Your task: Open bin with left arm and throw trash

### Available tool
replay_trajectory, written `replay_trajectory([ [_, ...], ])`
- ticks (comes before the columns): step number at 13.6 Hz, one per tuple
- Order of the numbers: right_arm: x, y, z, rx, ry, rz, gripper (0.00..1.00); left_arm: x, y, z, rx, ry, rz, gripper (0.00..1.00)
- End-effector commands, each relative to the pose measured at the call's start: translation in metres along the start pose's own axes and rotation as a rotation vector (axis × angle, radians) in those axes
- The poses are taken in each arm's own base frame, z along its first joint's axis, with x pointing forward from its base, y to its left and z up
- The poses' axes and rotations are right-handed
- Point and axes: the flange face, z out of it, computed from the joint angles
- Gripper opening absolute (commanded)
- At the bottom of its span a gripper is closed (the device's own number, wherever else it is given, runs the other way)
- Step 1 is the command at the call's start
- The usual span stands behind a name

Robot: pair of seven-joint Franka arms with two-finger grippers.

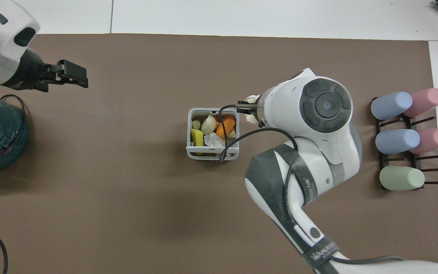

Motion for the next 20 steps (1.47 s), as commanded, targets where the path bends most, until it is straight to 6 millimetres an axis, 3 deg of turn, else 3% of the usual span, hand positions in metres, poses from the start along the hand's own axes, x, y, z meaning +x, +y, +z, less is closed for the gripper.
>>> replay_trajectory([
  [1, -0.016, -0.031, 0.020, 0.034, -0.005, 0.032, 0.00, -0.017, -0.041, 0.001, 0.015, -0.008, 0.060, 1.00],
  [2, -0.021, -0.041, 0.029, 0.042, -0.002, 0.043, 0.00, -0.020, -0.055, 0.005, 0.020, -0.007, 0.069, 1.00],
  [4, -0.040, -0.058, 0.040, 0.039, -0.022, 0.034, 0.00, -0.031, -0.065, 0.018, 0.026, 0.006, 0.070, 1.00],
  [5, -0.041, -0.057, 0.041, 0.030, -0.032, 0.033, 0.31, -0.036, -0.065, 0.024, 0.030, 0.015, 0.067, 1.00],
  [6, -0.043, -0.057, 0.042, 0.025, -0.037, 0.032, 0.98, -0.040, -0.068, 0.031, 0.059, 0.015, 0.075, 1.00],
  [11, -0.042, -0.057, 0.037, 0.018, -0.028, 0.022, 1.00, -0.040, -0.067, 0.034, 0.108, 0.011, 0.090, 1.00],
  [14, -0.030, -0.039, 0.021, 0.000, -0.019, 0.035, 1.00, -0.040, -0.068, 0.032, 0.108, 0.008, 0.087, 1.00],
  [17, 0.001, 0.001, 0.000, -0.005, 0.023, 0.065, 1.00, -0.040, -0.065, 0.031, 0.107, 0.006, 0.087, 1.00],
  [20, 0.025, 0.057, -0.034, -0.023, 0.037, 0.072, 1.00, -0.040, -0.062, 0.028, 0.107, 0.017, 0.057, 1.00],
])
